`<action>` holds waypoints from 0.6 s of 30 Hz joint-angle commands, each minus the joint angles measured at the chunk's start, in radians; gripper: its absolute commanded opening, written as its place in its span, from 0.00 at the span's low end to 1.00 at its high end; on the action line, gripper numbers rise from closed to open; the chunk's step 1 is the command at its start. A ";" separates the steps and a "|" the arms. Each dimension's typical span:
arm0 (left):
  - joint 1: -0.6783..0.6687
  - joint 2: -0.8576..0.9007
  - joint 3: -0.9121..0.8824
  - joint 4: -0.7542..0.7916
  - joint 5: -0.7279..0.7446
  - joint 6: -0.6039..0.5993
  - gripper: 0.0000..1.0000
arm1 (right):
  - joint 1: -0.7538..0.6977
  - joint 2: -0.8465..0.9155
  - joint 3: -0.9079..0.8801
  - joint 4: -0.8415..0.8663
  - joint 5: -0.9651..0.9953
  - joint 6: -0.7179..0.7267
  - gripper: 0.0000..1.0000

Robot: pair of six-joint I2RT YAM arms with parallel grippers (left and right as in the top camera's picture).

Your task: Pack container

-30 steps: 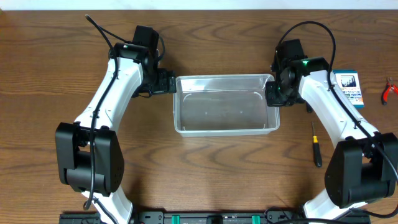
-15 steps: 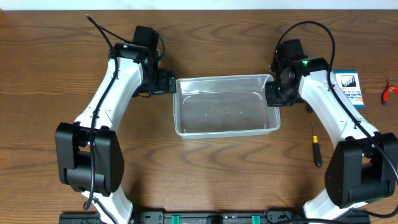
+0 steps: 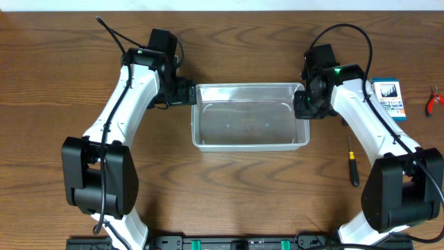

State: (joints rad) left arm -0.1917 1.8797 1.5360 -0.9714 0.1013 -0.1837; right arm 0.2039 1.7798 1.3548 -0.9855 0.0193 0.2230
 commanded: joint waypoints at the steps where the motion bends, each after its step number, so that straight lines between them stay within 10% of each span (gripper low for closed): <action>1: 0.003 -0.027 0.019 -0.008 -0.009 0.007 0.98 | 0.014 -0.010 -0.003 0.006 -0.001 0.027 0.01; 10: 0.003 -0.027 0.019 -0.007 -0.009 0.007 0.98 | 0.013 -0.011 -0.003 0.006 -0.001 0.023 0.03; 18: 0.003 -0.027 0.019 -0.007 -0.009 0.007 0.98 | 0.013 -0.011 -0.003 0.006 -0.001 0.023 0.37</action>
State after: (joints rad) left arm -0.1913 1.8793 1.5360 -0.9722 0.1013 -0.1829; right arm 0.2073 1.7798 1.3544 -0.9817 0.0177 0.2401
